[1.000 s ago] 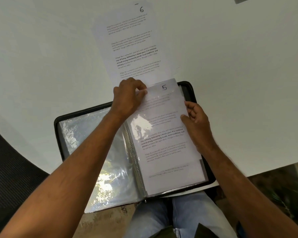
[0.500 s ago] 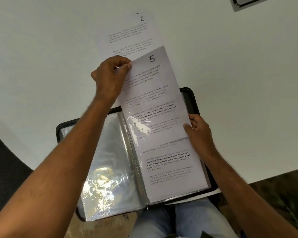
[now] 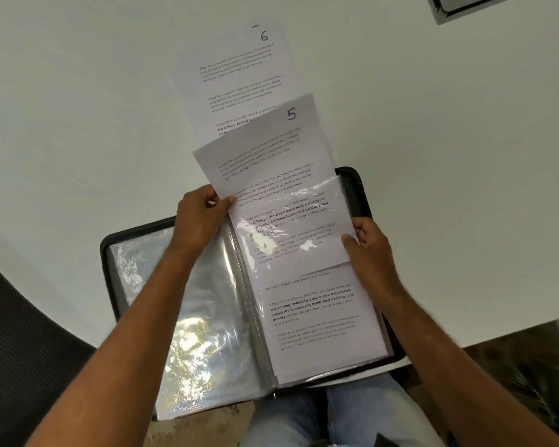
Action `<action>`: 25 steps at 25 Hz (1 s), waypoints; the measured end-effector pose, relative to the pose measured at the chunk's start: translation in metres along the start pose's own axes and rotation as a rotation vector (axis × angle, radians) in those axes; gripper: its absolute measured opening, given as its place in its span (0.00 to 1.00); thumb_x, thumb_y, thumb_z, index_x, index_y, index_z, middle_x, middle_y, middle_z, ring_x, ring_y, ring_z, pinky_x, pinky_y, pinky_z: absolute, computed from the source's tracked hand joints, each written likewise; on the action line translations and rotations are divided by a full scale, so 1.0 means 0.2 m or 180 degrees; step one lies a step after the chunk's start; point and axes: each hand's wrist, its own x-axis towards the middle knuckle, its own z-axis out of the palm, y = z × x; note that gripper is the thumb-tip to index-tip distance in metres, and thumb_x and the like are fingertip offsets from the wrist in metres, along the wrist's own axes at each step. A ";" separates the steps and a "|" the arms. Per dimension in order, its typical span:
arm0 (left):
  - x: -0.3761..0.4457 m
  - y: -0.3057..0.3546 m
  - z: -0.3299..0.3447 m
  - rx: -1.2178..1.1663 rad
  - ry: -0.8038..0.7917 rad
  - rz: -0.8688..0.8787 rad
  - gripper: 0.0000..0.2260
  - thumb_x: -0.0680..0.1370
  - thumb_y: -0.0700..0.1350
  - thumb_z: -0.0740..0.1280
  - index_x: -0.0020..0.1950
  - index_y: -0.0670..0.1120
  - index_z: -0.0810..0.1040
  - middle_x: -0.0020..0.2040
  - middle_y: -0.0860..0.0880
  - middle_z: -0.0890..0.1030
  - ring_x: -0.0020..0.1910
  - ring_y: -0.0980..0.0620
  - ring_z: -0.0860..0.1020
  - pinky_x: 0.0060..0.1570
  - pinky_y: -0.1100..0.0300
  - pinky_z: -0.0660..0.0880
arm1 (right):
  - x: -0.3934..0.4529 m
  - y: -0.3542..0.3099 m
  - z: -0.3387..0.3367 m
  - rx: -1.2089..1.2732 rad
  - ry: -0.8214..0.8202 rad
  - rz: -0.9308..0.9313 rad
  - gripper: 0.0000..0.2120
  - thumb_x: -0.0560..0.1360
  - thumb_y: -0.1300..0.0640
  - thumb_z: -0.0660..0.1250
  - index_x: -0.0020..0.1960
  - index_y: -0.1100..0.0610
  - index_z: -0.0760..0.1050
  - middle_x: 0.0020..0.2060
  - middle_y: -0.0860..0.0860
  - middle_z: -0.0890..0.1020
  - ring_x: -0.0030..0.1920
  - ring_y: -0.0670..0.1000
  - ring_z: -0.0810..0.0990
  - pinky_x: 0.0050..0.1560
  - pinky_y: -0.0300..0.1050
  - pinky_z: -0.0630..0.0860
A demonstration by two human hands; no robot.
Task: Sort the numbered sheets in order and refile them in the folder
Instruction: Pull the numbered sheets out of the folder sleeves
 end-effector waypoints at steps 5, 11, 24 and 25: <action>0.07 0.02 0.02 0.0123 0.0259 0.0108 0.07 0.81 0.45 0.69 0.57 0.45 0.83 0.47 0.51 0.84 0.41 0.51 0.82 0.50 0.50 0.82 | 0.00 -0.01 0.00 0.0110 0.0047 0.0073 0.13 0.80 0.60 0.67 0.64 0.52 0.75 0.52 0.45 0.85 0.46 0.41 0.84 0.42 0.34 0.79; 0.33 0.17 -0.07 -0.0345 0.0622 0.0305 0.08 0.82 0.45 0.67 0.58 0.45 0.81 0.53 0.51 0.86 0.38 0.49 0.85 0.43 0.55 0.81 | 0.00 -0.02 0.01 0.0166 0.0040 0.0095 0.11 0.81 0.58 0.68 0.62 0.50 0.76 0.50 0.45 0.85 0.47 0.45 0.85 0.42 0.35 0.78; 0.69 0.27 -0.11 -0.0448 0.0749 0.0302 0.08 0.82 0.43 0.67 0.61 0.46 0.76 0.56 0.47 0.82 0.38 0.47 0.85 0.45 0.44 0.83 | 0.00 -0.05 0.00 0.0221 -0.0044 0.0213 0.11 0.81 0.58 0.69 0.63 0.51 0.76 0.53 0.45 0.84 0.46 0.39 0.83 0.40 0.30 0.77; 0.68 0.26 -0.11 -0.0584 0.0738 0.0334 0.12 0.82 0.42 0.67 0.65 0.47 0.74 0.59 0.47 0.80 0.42 0.46 0.85 0.45 0.49 0.83 | 0.00 -0.05 0.00 0.0206 -0.0034 0.0216 0.11 0.81 0.58 0.69 0.63 0.51 0.76 0.53 0.45 0.84 0.46 0.39 0.84 0.40 0.31 0.77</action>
